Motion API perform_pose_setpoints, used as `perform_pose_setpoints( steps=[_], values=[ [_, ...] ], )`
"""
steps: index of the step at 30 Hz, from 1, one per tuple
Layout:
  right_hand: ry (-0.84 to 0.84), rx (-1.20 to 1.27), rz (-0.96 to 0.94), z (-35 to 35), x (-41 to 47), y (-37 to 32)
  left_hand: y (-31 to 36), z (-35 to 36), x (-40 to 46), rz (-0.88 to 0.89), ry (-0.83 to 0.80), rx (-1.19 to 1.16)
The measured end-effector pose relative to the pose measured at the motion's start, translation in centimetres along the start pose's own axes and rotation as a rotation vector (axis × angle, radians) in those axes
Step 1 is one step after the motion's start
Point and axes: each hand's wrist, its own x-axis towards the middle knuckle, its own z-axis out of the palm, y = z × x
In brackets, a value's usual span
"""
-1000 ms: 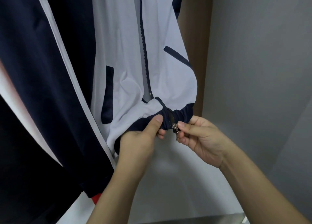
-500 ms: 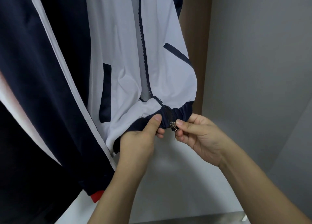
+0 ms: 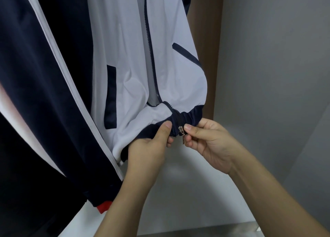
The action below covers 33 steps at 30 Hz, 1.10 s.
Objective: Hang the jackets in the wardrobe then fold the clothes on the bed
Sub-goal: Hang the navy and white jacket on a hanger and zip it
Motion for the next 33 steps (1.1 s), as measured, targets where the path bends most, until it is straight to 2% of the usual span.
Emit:
perform_pose_setpoints(
  steps=[2,5,7,11,13,21,23,26,28,29,33],
  values=[
    [0.017,0.007,-0.004,0.1,0.0,-0.1,-0.2,-0.1,0.0,0.067,-0.004,0.054],
    [0.034,0.018,-0.015,0.2,0.0,-0.2,0.0,-0.4,0.1,0.183,-0.126,0.093],
    [0.041,0.008,-0.021,0.1,0.0,-0.2,0.0,-0.7,0.3,0.167,-0.133,0.146],
    [0.071,-0.033,-0.026,0.3,0.1,0.0,-0.2,-0.9,0.7,-0.006,-0.084,0.344],
    [0.088,-0.041,-0.05,0.3,0.2,0.2,0.0,-1.0,0.6,-0.016,-0.111,0.431],
    [0.126,-0.073,-0.07,0.6,0.3,0.8,-0.3,-1.4,1.5,-0.01,-0.153,0.42],
    [0.134,-0.097,-0.068,0.4,0.3,0.4,0.1,-2.0,1.8,-0.076,-0.243,0.421],
    [0.179,-0.196,-0.076,0.2,0.0,-0.4,1.4,-3.6,1.7,-0.214,-0.568,0.544],
    [0.186,-0.256,-0.095,0.2,-0.1,-0.8,2.5,-4.6,1.4,-0.229,-0.732,0.587],
    [0.185,-0.274,-0.107,0.0,-0.1,-0.8,3.0,-4.9,1.3,-0.205,-0.755,0.576],
    [0.167,-0.326,-0.129,0.0,0.1,-0.8,2.9,-4.3,1.7,-0.017,-0.568,0.464]
  ],
)
